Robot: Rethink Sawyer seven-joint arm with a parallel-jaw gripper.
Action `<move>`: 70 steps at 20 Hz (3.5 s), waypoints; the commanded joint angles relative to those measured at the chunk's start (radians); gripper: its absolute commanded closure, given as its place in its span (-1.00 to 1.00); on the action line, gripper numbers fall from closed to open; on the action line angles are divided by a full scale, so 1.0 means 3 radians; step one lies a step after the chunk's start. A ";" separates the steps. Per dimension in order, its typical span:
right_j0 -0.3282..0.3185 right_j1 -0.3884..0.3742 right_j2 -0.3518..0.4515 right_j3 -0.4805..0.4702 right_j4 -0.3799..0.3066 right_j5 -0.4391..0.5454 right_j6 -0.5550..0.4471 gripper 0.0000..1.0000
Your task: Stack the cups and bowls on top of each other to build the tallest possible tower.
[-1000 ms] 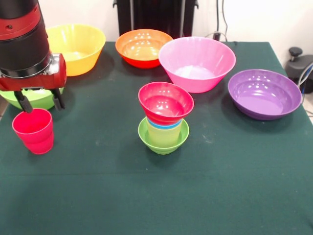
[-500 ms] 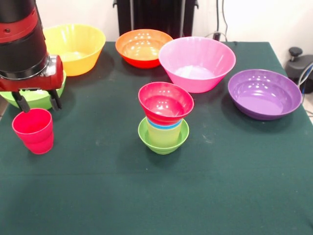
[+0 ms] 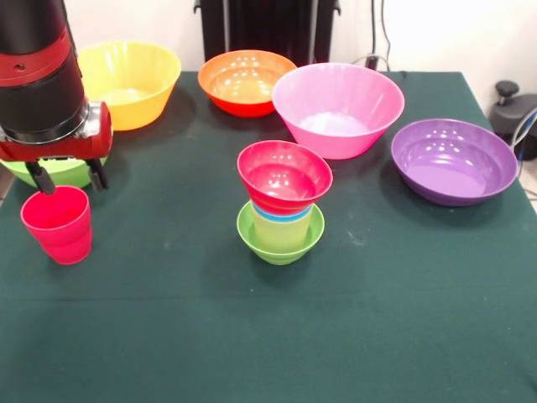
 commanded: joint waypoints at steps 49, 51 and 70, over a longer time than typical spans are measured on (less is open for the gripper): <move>0.0229 0.0162 -0.0242 0.0309 0.0201 -0.0566 0.0377 -1.00; 0.0230 0.0171 -0.0254 0.0299 0.0211 -0.0567 0.0359 -1.00; 0.0214 0.0164 -0.0282 0.0491 0.0325 -0.0868 0.0354 -1.00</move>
